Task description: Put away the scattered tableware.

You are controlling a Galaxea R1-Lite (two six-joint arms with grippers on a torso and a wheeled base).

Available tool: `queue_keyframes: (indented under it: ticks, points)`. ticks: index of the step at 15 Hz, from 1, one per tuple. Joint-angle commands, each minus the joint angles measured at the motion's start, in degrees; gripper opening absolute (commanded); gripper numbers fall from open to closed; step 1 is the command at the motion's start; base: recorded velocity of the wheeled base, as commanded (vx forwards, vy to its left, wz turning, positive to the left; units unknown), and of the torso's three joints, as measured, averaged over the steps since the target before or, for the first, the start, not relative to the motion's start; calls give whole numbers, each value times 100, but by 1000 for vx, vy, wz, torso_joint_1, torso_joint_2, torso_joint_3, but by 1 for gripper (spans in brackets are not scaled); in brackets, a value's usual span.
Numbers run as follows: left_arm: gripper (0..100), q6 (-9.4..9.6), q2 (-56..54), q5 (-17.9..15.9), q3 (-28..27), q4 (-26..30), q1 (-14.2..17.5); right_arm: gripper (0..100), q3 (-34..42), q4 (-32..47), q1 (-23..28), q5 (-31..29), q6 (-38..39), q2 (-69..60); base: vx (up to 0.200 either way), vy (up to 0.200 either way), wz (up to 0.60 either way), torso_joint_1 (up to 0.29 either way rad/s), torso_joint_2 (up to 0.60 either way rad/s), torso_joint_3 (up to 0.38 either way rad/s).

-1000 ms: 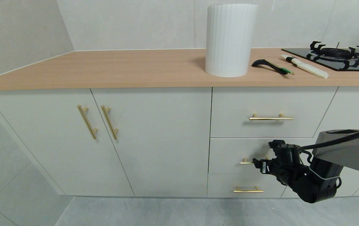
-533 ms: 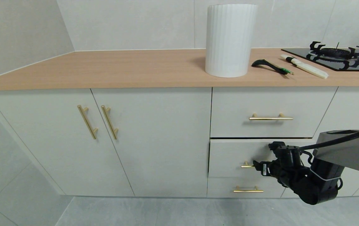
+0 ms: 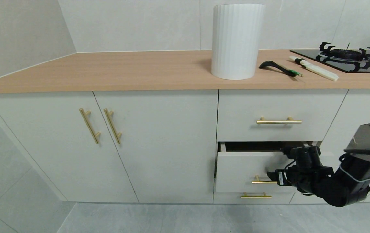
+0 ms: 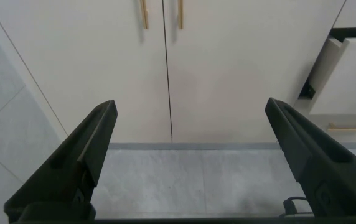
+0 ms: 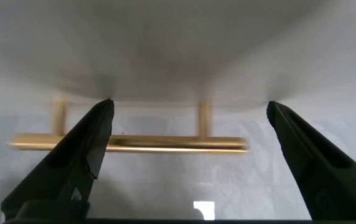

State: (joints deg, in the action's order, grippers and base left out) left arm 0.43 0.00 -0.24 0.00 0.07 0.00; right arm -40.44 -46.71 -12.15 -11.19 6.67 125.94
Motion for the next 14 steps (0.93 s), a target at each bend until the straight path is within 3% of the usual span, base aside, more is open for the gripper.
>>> queue_keyframes:
  ticks: [1, 6, 9, 14]
  points:
    - [100, 1, 0, -2, 0, 1, 0, 100, 71, 567, -103, 20, 10, -1406, 0, 0, 0, 0, 0, 0]
    - [100, -8, 0, -2, 0, 1, 0, 100, 89, 549, -331, -15, 133, -2100, 0, 0, 0, 0, 0, 0]
    - [100, -8, 0, -2, 0, 1, 0, 100, 27, 356, -349, -23, 133, -1537, 0, 0, 0, 0, 0, 0]
    - [100, 1, 0, -2, 0, 1, 0, 100, 80, -1419, -331, -234, 80, -307, 0, 0, 0, 0, 0, 0]
